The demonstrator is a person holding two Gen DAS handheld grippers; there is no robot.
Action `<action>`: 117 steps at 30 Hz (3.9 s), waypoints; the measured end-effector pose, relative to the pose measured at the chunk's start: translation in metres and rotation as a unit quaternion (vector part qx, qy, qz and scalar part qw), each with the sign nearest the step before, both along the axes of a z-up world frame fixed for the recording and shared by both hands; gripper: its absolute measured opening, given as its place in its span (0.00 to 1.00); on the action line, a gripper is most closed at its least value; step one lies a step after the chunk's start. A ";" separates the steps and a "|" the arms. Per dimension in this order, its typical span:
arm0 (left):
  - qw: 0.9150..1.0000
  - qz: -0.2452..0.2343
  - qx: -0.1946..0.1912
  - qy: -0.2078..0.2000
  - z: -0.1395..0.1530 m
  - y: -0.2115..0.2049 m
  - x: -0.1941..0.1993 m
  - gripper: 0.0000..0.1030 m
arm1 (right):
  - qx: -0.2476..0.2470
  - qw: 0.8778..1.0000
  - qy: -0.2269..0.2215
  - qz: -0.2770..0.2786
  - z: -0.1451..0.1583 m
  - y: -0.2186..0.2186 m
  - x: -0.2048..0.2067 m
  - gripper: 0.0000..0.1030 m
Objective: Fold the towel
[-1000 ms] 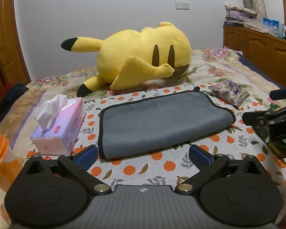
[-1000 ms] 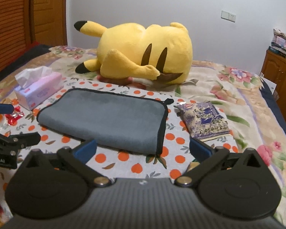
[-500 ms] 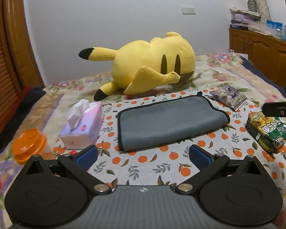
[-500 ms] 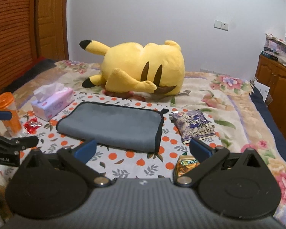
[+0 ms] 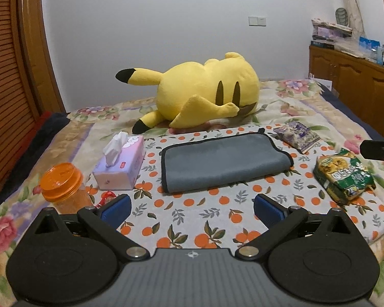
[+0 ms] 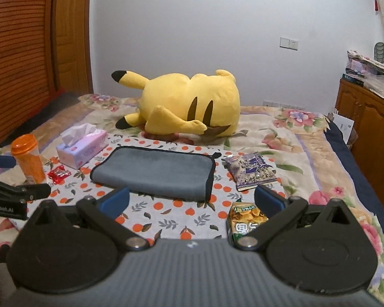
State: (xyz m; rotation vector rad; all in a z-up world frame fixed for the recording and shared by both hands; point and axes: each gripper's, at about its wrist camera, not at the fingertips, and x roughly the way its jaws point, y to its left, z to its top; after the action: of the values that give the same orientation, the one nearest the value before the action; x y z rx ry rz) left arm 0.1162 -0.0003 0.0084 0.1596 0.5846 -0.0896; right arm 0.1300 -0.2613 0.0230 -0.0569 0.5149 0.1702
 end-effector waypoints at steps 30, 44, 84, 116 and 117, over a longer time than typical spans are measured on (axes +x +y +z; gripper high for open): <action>1.000 -0.009 0.007 -0.006 -0.007 -0.008 -0.068 1.00 | 0.019 1.000 -0.008 -0.014 -0.011 -0.009 -0.060 1.00; 1.000 0.000 0.007 0.002 -0.034 -0.004 -0.084 1.00 | 0.030 0.999 0.004 -0.015 -0.031 -0.005 -0.074 1.00; 0.999 0.019 -0.020 -0.032 -0.041 0.010 -0.108 1.00 | 0.027 0.999 -0.004 -0.034 -0.045 -0.003 -0.087 1.00; 0.993 0.006 -0.027 -0.117 -0.027 0.009 -0.125 1.00 | 0.040 0.996 -0.074 -0.037 -0.035 -0.007 -0.102 1.00; 0.993 0.007 -0.026 -0.119 -0.026 0.009 -0.126 1.00 | 0.040 0.996 -0.077 -0.037 -0.034 -0.007 -0.103 1.00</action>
State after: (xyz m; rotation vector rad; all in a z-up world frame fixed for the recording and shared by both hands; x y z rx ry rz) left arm -0.0099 0.0085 -0.0180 0.1132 0.3448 -0.0719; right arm 0.0269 -0.2686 -0.0112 0.0276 0.3553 0.1120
